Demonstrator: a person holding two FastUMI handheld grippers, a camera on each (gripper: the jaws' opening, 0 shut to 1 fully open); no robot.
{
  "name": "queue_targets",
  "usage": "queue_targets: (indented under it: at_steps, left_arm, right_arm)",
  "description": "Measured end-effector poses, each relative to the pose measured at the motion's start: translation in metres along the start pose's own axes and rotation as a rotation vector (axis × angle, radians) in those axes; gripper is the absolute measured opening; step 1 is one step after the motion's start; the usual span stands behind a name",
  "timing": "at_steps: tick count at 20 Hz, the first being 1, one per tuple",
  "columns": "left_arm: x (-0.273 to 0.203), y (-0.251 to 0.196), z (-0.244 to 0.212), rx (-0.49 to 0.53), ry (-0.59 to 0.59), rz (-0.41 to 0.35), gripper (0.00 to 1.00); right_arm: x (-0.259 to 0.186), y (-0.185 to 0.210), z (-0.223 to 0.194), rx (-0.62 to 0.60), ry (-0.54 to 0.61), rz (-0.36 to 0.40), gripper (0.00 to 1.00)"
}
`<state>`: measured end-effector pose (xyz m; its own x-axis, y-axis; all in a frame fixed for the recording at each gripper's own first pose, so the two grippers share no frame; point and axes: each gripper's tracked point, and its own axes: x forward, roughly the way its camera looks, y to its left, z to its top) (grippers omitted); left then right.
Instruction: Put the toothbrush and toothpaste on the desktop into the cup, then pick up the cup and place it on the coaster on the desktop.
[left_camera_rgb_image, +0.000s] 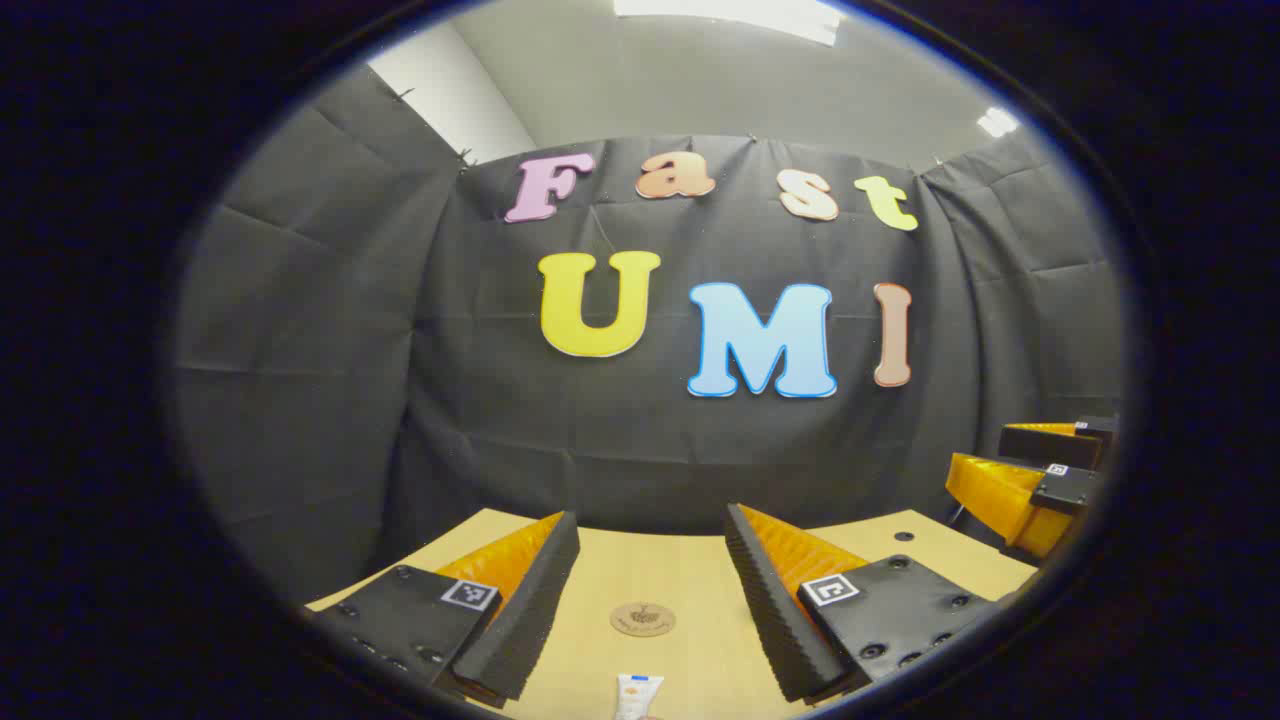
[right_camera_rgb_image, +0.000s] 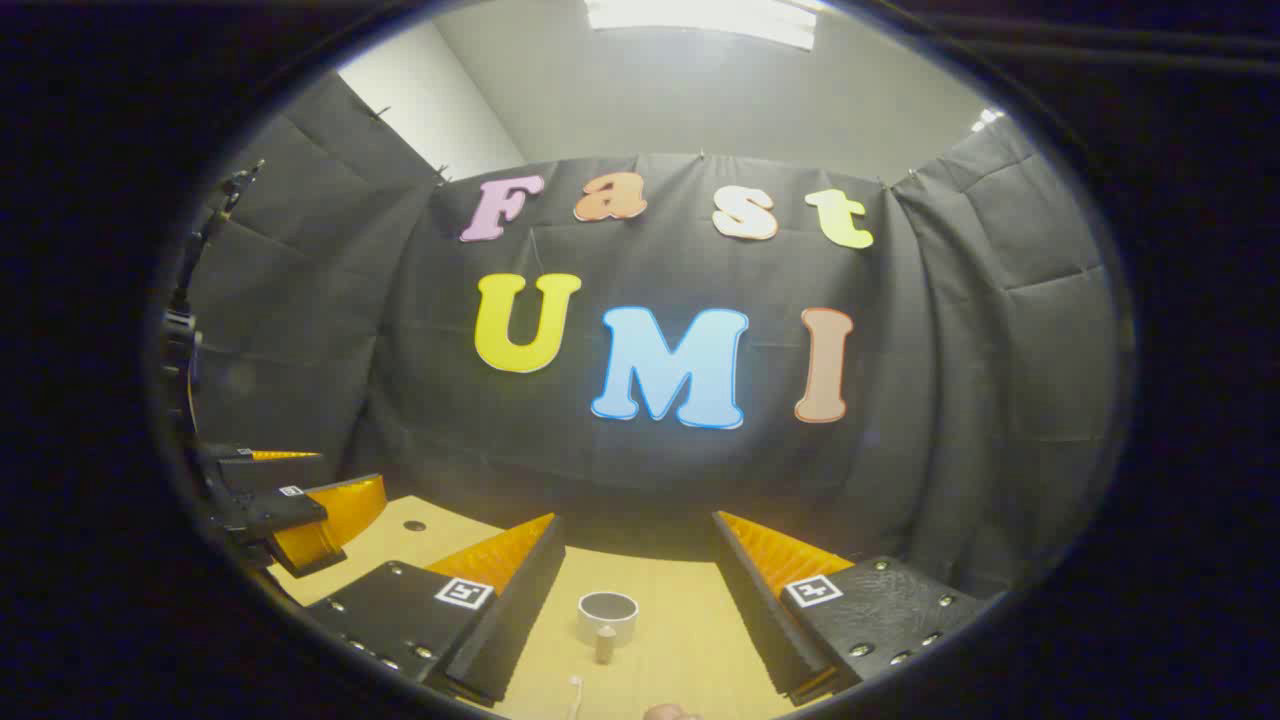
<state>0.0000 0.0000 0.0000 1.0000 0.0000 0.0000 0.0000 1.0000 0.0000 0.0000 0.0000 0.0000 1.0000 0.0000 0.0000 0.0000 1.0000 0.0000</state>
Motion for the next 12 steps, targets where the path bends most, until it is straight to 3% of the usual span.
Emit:
queue_targets:
  at_steps: [1,7,12]
  left_arm:
    - [0.003,0.0,0.001,0.003,0.0,-0.016,0.94]
    - [0.026,-0.002,-0.012,-0.006,0.035,-0.079,0.94]
    - [0.034,0.01,-0.023,-0.01,0.065,-0.068,0.94]
  right_arm:
    - [0.001,0.0,-0.002,0.004,0.01,-0.013,0.9]
    - [0.006,-0.001,-0.02,0.013,0.102,-0.062,0.9]
    - [0.013,-0.004,-0.034,0.024,0.163,-0.081,0.9]
